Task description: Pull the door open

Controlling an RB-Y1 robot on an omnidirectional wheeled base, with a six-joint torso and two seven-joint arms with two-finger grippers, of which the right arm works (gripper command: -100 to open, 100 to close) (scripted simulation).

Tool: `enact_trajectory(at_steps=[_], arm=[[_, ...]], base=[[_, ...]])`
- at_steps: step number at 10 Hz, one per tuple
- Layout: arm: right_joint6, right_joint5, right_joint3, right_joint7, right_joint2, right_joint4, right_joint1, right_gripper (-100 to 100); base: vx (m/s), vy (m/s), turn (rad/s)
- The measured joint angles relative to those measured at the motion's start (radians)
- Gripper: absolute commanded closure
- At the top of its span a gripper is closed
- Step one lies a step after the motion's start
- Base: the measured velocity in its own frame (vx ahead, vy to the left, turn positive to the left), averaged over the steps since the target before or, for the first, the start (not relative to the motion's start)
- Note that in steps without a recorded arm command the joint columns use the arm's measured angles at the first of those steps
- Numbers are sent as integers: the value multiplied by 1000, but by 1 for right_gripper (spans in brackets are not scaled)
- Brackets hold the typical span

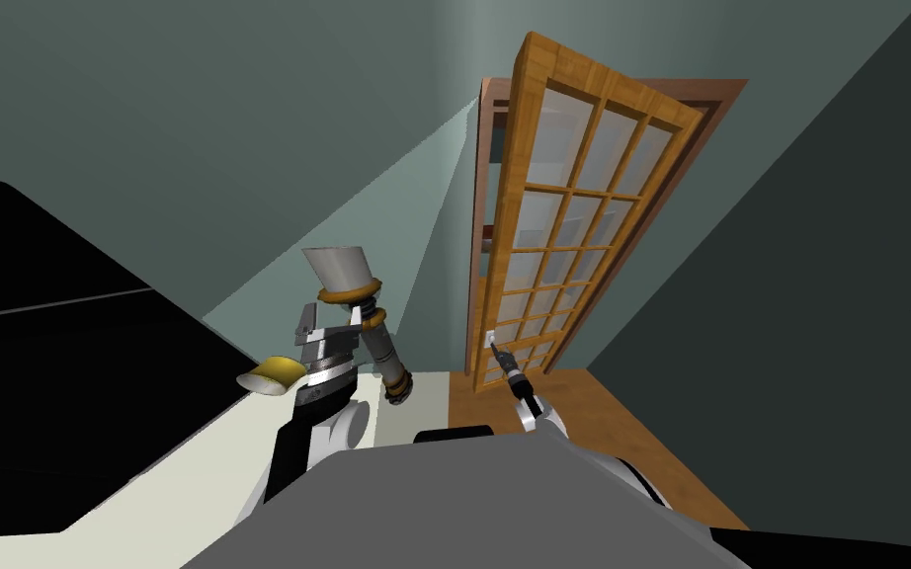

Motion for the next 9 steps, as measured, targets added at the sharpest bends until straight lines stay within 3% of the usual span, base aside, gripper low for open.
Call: enact_trajectory(at_steps=[4, 6, 7, 9], arm=[[-14, 3, 1, 104, -13, 12, 6, -100], [-11, 6, 5, 152, -15, -4, 18, -100], [-2, 11, 10, 176, -13, -33, 36, -100], [-6, 12, 11, 220, -16, -31, 41, -100]], base=[[-32, -6, 25], [-37, -14, 33], [-32, -9, 16], [-40, -12, 32]])
